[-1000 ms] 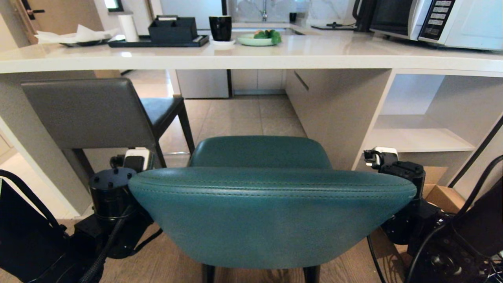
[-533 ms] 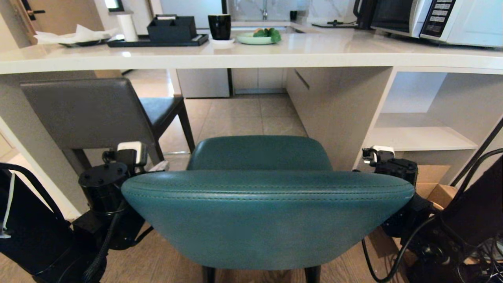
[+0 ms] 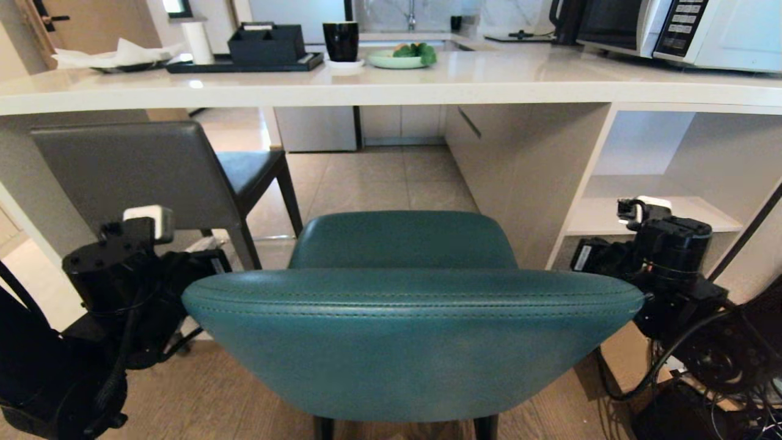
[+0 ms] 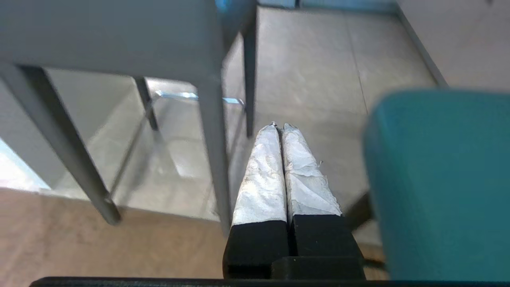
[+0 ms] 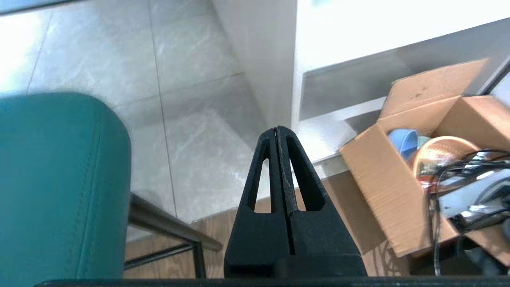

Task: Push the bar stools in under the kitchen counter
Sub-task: Pull the gray chair out from under the dining table

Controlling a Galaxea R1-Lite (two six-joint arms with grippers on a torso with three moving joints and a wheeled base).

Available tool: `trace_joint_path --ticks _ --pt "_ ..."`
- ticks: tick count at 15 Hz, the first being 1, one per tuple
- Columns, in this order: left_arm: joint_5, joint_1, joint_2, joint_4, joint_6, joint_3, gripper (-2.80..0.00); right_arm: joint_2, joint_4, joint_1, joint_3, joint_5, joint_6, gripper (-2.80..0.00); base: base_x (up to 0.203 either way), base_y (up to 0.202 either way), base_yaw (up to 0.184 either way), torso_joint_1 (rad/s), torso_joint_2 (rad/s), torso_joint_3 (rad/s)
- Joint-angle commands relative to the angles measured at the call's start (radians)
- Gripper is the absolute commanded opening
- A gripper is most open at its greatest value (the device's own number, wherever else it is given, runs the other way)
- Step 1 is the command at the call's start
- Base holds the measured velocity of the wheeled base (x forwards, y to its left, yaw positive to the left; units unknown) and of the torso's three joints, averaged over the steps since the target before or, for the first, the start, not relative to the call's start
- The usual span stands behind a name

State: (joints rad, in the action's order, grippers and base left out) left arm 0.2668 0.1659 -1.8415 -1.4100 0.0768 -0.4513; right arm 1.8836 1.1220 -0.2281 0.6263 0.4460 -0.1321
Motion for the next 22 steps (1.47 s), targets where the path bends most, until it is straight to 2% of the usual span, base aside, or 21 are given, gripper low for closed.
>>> trace_joint_path --ticks 1,5,9,13,16,18,20,22 --pt "-0.025 -0.046 0.071 0.011 0.000 0.004 -2.80 -0.113 -0.025 0.030 0.001 -0.010 -0.001 -2.80 0.000 0.000 0.000 0.000 0.00 0.000" --pt "-0.078 -0.086 0.266 0.156 0.001 0.010 -2.80 -0.353 -0.224 0.057 0.015 -0.050 -0.003 -2.80 0.000 0.000 0.000 0.000 0.00 0.000" --pt "-0.093 -0.092 0.506 0.355 0.001 0.009 -2.80 -0.605 -0.498 0.057 0.067 -0.074 -0.001 -2.80 0.000 0.000 0.000 0.000 0.00 0.000" --pt "-0.095 -0.089 0.787 0.572 0.000 -0.005 -2.80 -0.855 -0.598 0.055 0.079 -0.077 0.100 -2.80 0.000 0.000 0.000 0.000 0.00 0.000" --pt "-0.094 -0.101 1.010 0.752 -0.004 -0.009 -2.80 -1.047 -0.765 0.050 0.089 -0.082 0.139 -2.80 0.000 0.000 0.000 0.000 0.00 0.000" --pt "-0.094 -0.159 1.125 0.818 -0.019 0.004 -2.80 -1.162 -0.890 0.032 0.097 -0.099 0.144 -2.80 0.000 0.000 0.000 0.000 0.00 0.000" --pt "-0.104 -0.194 1.233 0.877 -0.072 0.013 -2.80 -1.254 -0.964 0.027 0.100 -0.106 0.153 -2.80 0.000 0.000 0.000 0.000 0.00 0.000" --pt "-0.169 -0.210 1.345 0.955 -0.101 0.016 -2.80 -1.346 -1.036 0.042 0.100 -0.107 0.157 -2.80 0.000 0.000 0.000 0.000 0.00 0.000"
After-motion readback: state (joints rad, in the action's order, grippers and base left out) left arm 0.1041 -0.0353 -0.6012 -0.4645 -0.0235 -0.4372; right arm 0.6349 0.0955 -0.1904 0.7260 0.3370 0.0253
